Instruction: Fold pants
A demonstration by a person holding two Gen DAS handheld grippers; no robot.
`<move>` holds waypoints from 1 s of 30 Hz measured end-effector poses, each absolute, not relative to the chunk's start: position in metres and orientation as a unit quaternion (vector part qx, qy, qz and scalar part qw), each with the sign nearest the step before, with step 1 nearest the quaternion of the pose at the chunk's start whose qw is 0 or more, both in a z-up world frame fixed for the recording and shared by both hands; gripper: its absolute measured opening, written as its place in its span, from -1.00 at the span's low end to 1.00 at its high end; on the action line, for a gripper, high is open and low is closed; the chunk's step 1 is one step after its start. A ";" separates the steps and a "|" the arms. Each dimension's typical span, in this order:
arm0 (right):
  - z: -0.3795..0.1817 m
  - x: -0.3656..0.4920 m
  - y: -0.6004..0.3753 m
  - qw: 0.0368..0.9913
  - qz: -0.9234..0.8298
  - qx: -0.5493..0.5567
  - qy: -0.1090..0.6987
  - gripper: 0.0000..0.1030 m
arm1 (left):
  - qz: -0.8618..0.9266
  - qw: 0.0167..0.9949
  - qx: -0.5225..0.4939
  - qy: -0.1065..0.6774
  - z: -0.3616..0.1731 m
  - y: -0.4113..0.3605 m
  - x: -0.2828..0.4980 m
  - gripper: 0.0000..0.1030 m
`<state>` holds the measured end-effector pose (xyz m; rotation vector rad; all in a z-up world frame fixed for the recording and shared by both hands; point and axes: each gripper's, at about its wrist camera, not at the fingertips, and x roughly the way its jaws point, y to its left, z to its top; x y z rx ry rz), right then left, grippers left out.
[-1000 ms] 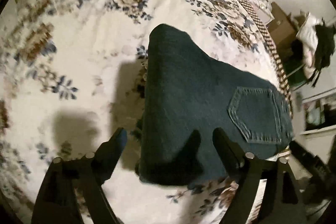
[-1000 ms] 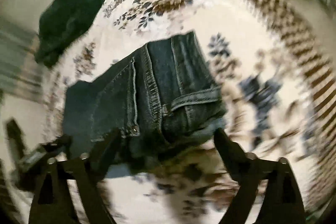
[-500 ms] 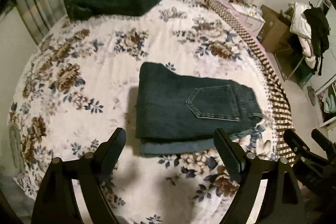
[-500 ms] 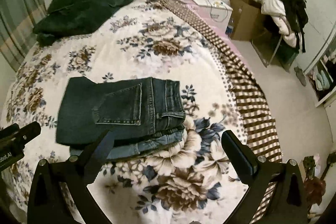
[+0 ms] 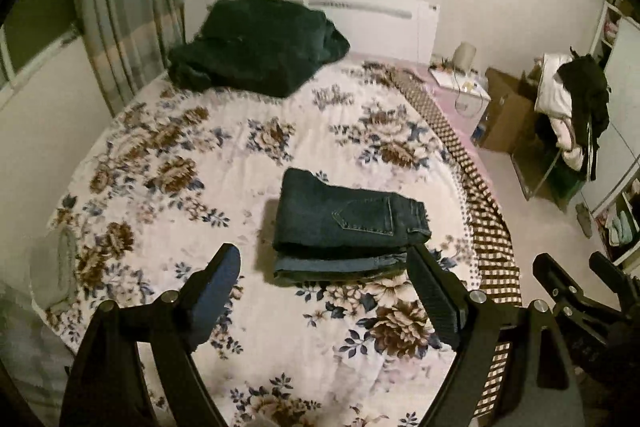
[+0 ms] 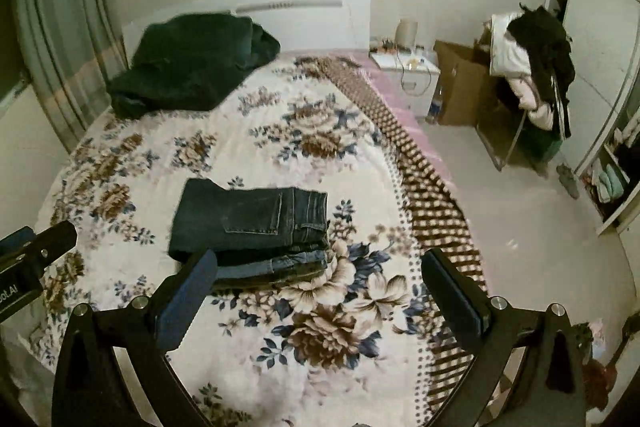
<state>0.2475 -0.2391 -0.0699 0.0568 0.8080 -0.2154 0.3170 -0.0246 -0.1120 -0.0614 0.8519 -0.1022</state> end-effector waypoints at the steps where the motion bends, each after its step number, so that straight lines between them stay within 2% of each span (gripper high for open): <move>1: -0.057 0.235 -0.237 0.917 -0.101 0.026 0.386 1.00 | -0.049 0.912 -0.033 0.406 -0.101 -0.024 0.304 0.64; 10: 0.026 0.140 -0.225 0.935 -0.074 0.017 0.347 1.00 | -0.027 0.928 -0.029 0.371 -0.049 -0.020 0.228 0.64; 21: 0.084 0.070 -0.206 0.941 -0.068 0.019 0.332 1.00 | -0.028 0.934 -0.016 0.357 -0.019 -0.003 0.181 0.65; 22: 0.088 0.065 -0.204 0.941 -0.070 0.020 0.329 1.00 | -0.027 0.934 -0.014 0.355 -0.018 -0.002 0.178 0.69; 24: 0.094 0.060 -0.201 0.942 -0.075 0.017 0.327 1.00 | -0.024 0.936 -0.011 0.352 -0.015 0.000 0.175 0.93; 30: 0.101 0.054 -0.196 0.940 -0.083 0.017 0.329 1.00 | -0.025 0.940 -0.009 0.340 -0.011 0.008 0.171 0.95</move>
